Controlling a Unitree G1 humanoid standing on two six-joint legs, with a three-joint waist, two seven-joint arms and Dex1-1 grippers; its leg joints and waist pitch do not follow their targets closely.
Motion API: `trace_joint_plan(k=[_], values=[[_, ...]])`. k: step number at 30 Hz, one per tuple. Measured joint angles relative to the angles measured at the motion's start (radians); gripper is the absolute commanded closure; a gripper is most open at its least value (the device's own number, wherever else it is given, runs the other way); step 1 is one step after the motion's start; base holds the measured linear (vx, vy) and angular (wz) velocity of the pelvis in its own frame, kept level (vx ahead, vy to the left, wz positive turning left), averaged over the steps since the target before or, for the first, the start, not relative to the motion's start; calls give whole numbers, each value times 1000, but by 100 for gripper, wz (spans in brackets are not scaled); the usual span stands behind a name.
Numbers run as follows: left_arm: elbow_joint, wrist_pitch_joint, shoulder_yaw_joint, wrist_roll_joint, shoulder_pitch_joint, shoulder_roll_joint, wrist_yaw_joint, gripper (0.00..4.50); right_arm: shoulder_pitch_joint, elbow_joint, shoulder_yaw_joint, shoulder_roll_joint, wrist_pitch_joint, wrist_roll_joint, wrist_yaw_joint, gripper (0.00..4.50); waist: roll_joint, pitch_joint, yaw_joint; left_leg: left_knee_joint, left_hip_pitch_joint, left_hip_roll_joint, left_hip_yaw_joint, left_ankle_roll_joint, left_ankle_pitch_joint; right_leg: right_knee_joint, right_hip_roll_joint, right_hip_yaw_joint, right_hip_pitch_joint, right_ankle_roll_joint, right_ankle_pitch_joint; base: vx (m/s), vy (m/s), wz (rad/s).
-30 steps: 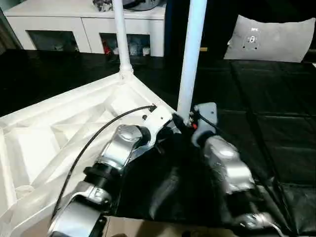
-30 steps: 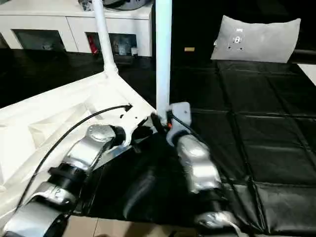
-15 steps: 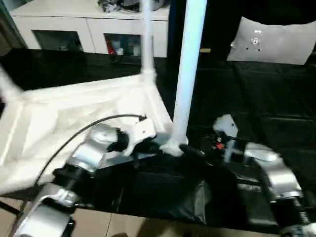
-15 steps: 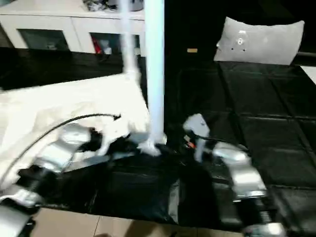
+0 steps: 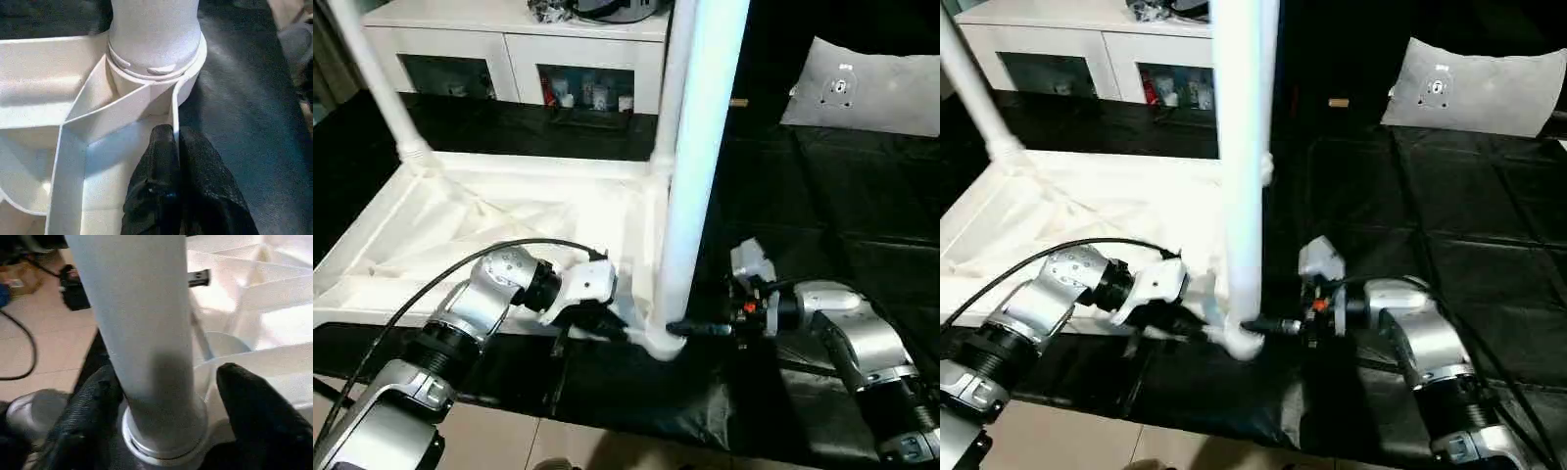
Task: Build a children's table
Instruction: Rotate leg to tighten
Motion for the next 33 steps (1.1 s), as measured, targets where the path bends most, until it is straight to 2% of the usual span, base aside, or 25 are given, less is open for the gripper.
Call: trace_joint_plan(k=[11,21,23,27,33], values=[[14,-19,-14,0,-15,2,-32,450,-21,3,30,2,64,10,44,234,0,0,5,1,0,0,0,-1,0,2,0,0,0,0,0,0,0,0],[23,12,3,-8,-16,-4,-23,450,-19,-5,25,24,94,11,10,250,-1,0,2,2,2,1,0,-2,0,5,0,0,0,5,-3,0,0,0],[28,35,19,-6,-13,-12,14,450,7,-28,3,43,105,11,-53,250,-1,0,1,2,3,1,0,-4,2,6,0,0,1,5,-3,0,0,0],[49,109,67,10,-13,-39,142,450,33,-33,-48,125,101,-19,-246,251,0,-1,-12,3,4,1,0,-4,3,6,0,0,1,6,-3,0,0,0],[79,241,126,37,-34,-154,369,450,39,-27,-127,246,82,-89,-561,254,1,-1,-54,4,3,-1,0,-4,3,-3,0,0,3,6,-3,0,0,0]])
